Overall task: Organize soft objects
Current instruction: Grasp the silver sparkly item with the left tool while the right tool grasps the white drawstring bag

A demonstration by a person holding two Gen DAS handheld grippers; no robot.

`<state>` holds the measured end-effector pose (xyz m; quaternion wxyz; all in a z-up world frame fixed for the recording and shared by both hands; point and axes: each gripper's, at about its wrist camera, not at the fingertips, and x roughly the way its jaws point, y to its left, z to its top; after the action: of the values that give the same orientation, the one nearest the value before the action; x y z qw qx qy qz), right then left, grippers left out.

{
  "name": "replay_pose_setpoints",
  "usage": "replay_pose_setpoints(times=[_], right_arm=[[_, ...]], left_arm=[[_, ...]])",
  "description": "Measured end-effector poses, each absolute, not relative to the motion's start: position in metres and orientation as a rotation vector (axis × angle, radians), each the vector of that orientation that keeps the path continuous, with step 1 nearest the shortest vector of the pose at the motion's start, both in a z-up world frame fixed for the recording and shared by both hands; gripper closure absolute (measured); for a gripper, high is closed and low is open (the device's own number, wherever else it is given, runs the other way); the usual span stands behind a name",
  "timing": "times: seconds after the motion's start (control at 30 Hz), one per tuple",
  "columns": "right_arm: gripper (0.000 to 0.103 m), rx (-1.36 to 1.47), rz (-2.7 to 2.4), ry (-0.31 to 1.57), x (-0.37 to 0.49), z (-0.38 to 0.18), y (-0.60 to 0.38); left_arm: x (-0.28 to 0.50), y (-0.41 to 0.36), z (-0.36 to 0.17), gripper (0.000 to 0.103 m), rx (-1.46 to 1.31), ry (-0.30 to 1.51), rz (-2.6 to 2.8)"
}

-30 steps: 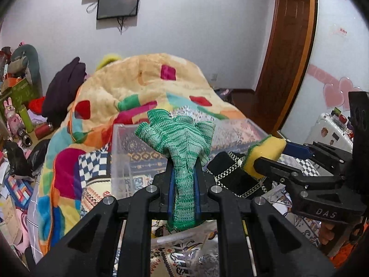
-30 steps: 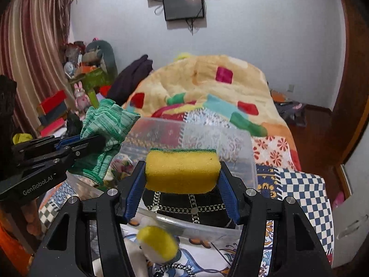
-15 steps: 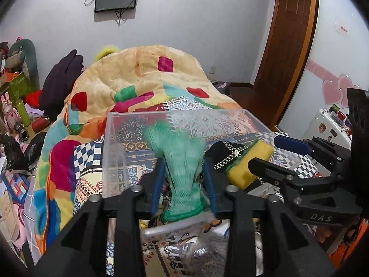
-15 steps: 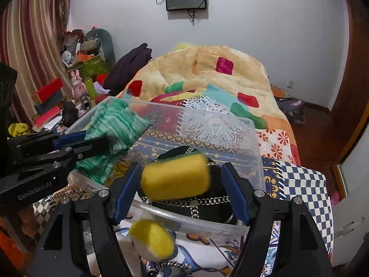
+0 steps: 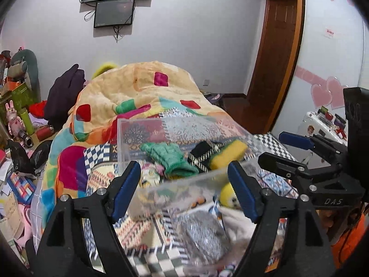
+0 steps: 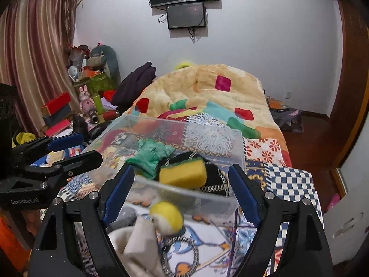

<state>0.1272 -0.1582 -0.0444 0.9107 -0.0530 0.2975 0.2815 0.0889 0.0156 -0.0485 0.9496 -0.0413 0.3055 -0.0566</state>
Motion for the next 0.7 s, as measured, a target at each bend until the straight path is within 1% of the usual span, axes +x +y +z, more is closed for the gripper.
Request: replay_pose_setpoints(times=[0.33,0.53,0.6,0.63,0.7], right_arm=[[0.021,-0.109,0.621,0.699,0.104,-0.075,-0.158],[0.021,-0.124,0.661,0.742,0.093,-0.094,-0.151],[0.022,-0.125,0.674,0.766,0.094,-0.101,-0.149],[0.023,-0.122,0.681,0.78,0.094,-0.105,-0.148],[0.03,-0.127,0.696,0.797,0.091,-0.11,-0.147]], left_arm=[[0.078,0.005,-0.096,0.024,-0.097,0.771,-0.122],[0.072,0.004,-0.115,0.024,-0.118,0.828,-0.122],[0.071,0.005,-0.119,0.029,-0.128,0.837,-0.12],[0.071,0.007,-0.12,0.033,-0.138,0.841,-0.126],[0.07,0.009,-0.123,0.039,-0.154,0.848,-0.14]])
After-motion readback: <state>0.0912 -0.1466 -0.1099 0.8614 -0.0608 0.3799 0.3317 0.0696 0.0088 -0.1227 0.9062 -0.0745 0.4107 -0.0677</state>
